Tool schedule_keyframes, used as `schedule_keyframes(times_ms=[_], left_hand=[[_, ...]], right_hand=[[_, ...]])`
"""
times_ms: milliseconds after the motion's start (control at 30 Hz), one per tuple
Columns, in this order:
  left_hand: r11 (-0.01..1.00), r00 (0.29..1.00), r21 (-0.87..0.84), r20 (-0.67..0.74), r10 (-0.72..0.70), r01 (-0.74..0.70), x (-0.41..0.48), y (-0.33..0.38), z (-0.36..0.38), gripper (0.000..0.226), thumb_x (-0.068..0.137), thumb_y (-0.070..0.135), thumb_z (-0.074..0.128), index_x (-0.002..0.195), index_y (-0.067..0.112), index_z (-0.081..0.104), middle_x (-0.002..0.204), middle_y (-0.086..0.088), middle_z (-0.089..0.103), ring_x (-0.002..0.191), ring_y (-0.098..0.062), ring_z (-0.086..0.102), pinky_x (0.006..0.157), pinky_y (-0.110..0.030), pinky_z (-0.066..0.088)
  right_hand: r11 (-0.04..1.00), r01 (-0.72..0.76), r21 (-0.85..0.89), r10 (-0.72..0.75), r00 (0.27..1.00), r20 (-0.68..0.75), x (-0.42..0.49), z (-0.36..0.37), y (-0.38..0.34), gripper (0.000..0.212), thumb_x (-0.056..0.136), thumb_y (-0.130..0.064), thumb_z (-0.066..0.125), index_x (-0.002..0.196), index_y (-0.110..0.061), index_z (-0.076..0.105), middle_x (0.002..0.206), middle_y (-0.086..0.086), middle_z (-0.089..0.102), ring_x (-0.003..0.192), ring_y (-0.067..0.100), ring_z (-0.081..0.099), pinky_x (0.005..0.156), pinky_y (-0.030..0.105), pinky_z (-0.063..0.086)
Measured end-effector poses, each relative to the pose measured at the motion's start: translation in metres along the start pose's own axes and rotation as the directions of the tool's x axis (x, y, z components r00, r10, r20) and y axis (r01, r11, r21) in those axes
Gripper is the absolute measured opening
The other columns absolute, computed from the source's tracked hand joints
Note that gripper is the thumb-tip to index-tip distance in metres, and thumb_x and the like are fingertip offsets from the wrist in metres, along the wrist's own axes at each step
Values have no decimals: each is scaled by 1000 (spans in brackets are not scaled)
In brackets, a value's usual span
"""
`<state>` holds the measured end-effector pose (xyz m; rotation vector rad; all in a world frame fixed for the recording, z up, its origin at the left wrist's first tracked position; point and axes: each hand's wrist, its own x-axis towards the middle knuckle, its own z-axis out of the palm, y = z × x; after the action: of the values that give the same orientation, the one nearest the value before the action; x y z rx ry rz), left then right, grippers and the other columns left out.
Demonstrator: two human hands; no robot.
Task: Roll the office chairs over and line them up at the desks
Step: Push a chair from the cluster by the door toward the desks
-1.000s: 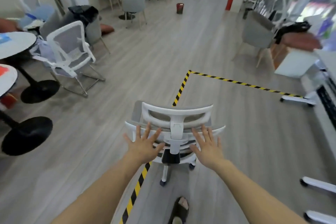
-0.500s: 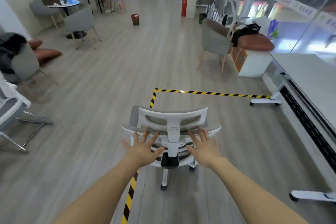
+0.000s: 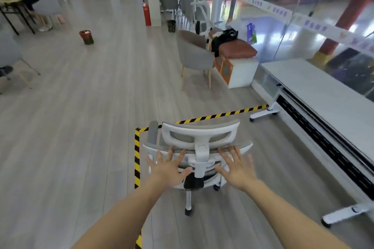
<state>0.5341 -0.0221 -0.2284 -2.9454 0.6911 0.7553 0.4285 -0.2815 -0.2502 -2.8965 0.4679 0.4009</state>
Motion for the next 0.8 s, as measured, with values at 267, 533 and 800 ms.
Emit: schedule_keyframes(times_ms=[267,533,800], left_hand=[[980,982,81,56,179,-183,178,1,-96,76,91,87,16,157,59,-11,170,9,-25,157,-43,-15,114,-81,-5],[941,959,185,41,279,-282,335,58,-189,75,91,88,16,158,59,-1,173,10,-16,160,-32,-8,110,-81,-12],[886,922,258,76,380,-387,451,110,-245,75,93,85,19,160,57,1,174,8,-11,160,-24,-10,110,-83,-10]], right_hand=[[981,-146,125,150,988,-23,133,-35,23,69,96,-78,11,157,-54,-11,170,-5,-21,153,17,-27,122,59,-11],[931,-288,225,302,953,-29,259,-75,73,74,94,-80,12,159,-51,-8,170,-7,-21,154,18,-25,124,58,-10],[875,-383,297,403,915,-5,341,-108,115,74,95,-79,18,157,-52,-10,165,-8,-31,152,19,-30,123,58,-14]])
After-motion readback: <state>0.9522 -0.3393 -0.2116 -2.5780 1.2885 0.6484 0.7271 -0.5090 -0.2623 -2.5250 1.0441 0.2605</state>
